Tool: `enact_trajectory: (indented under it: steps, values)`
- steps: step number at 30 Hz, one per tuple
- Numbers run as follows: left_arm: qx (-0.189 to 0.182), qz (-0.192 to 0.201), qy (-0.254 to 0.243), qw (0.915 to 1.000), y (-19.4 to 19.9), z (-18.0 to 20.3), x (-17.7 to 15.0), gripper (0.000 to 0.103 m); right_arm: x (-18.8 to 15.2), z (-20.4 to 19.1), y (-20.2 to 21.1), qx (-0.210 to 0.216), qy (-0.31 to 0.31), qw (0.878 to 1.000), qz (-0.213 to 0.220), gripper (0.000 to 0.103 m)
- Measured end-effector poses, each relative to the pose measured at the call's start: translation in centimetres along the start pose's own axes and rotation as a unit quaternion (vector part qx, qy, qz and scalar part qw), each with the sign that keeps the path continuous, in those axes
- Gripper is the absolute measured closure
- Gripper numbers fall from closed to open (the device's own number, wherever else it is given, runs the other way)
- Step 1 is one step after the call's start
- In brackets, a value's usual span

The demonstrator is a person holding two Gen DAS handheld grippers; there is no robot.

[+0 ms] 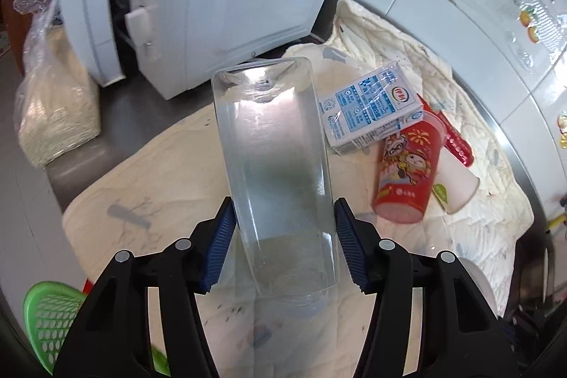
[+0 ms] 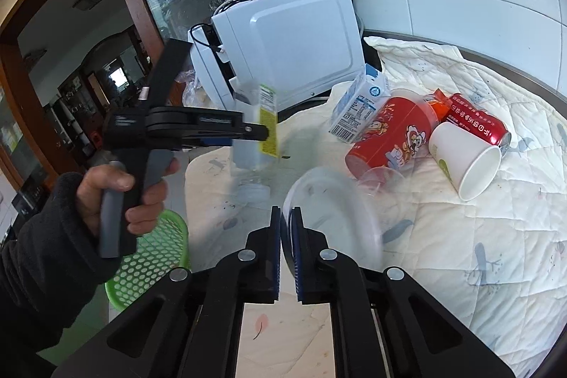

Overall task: Collect trash
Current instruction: 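Grasp the clear bottle with the left tool while the right tool grasps the clear lid, then carry the bottle and lid to the green basket and release both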

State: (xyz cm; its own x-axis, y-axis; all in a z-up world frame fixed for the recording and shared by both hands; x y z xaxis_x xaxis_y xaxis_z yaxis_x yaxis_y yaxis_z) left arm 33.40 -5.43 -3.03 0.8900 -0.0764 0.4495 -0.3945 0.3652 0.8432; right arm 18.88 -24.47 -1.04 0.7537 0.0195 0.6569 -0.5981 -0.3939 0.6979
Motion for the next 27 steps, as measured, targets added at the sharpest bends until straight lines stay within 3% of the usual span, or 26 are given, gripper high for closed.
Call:
enact_trajectory:
  steps: [6,12,20,27]
  values:
    - [-0.015,0.024,0.006,0.9996,4.2,-1.6,-2.7,0.048,-1.0,-1.4,0.0,0.003,0.001,1.0,-0.007,0.097]
    - [-0.014,0.056,0.026,0.998,9.5,-5.0,-6.4,0.049,-1.0,-5.1,0.2,0.035,0.031,0.999,-0.002,0.097]
    - [0.051,0.087,0.063,0.9929,16.1,-12.1,-12.4,0.049,-0.6,-12.1,-2.6,0.125,0.07,0.989,-0.022,0.097]
    - [0.089,0.057,0.131,0.9857,15.7,-18.9,-17.9,0.049,-1.1,-18.7,-7.7,0.213,0.079,0.971,-0.075,0.097]
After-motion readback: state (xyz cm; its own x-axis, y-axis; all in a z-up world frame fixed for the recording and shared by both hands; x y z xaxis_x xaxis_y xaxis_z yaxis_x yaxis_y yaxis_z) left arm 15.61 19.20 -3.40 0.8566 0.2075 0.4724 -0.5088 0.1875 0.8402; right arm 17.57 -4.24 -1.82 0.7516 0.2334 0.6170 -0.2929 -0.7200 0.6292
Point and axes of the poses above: each gripper's, at about its wrist camera, not at the fingertips, and y roughly against the way its jaws point, z to its right, x to its top, the point moved 1 cm from there along -y, roughly the way its jaws point, and after that the axes turned 6 degrees about -z, right-handed, at the moved point
